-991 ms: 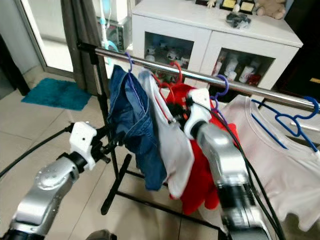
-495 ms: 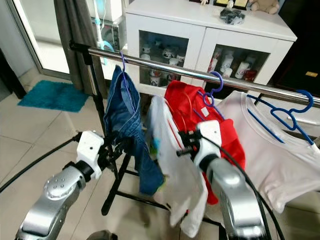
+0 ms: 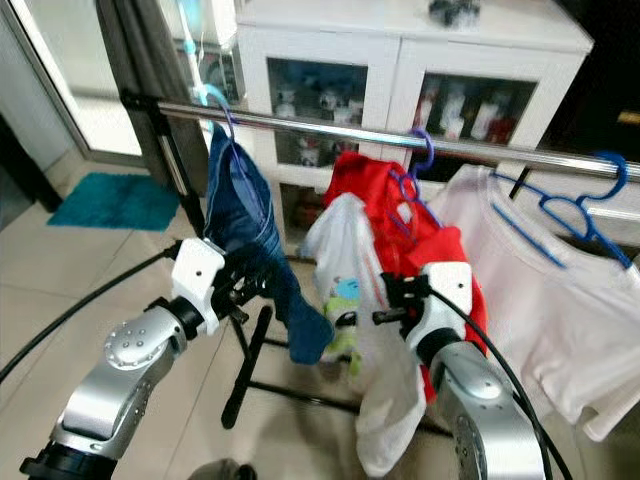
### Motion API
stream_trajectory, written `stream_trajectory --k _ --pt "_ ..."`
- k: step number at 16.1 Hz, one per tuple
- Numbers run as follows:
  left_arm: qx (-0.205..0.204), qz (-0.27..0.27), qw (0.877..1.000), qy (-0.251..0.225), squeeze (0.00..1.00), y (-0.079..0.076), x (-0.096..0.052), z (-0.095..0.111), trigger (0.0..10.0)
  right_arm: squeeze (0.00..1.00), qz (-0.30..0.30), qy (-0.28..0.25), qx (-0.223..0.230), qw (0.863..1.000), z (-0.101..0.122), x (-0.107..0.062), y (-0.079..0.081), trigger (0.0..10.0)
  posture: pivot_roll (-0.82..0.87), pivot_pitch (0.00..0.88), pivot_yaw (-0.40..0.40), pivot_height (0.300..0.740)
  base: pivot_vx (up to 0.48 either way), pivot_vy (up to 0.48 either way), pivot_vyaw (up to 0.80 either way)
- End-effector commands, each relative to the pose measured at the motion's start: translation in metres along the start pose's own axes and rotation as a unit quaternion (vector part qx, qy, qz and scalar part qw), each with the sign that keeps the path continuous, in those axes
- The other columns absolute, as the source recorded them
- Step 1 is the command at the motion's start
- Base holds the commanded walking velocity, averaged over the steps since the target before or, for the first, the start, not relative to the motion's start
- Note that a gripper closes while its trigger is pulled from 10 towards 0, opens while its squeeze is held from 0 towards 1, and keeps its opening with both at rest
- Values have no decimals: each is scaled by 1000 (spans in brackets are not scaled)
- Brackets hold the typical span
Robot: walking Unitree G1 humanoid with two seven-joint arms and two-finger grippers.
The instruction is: Hang hanger
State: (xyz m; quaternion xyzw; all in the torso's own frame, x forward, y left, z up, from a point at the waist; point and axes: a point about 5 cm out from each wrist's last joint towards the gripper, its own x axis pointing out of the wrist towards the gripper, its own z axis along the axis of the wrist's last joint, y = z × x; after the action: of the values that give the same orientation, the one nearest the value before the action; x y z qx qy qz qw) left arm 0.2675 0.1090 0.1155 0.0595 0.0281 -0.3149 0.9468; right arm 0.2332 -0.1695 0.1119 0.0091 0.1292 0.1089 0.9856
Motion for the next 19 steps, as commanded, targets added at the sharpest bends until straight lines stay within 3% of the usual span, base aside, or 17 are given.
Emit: stream_trajectory --k 1,4,8,19 --pt "0 0 1000 7 0 0 -2 -2 10000 0 -3 -18 -4 1000 7 -3 1 0 0 3 63 740 -244 0 0" --pt "-11 29 1000 5 0 6 2 -9 10000 0 17 -15 -8 1000 6 9 7 0 -5 0 19 740 -241 0 0" --pt "-8 21 1000 -3 0 2 7 -5 10000 0 11 -10 4 1000 4 14 5 0 11 0 6 740 -180 0 0" --pt "0 19 1000 7 0 6 -3 -9 10000 0 19 -1 11 1000 -1 6 8 0 29 0 4 740 0 0 0"
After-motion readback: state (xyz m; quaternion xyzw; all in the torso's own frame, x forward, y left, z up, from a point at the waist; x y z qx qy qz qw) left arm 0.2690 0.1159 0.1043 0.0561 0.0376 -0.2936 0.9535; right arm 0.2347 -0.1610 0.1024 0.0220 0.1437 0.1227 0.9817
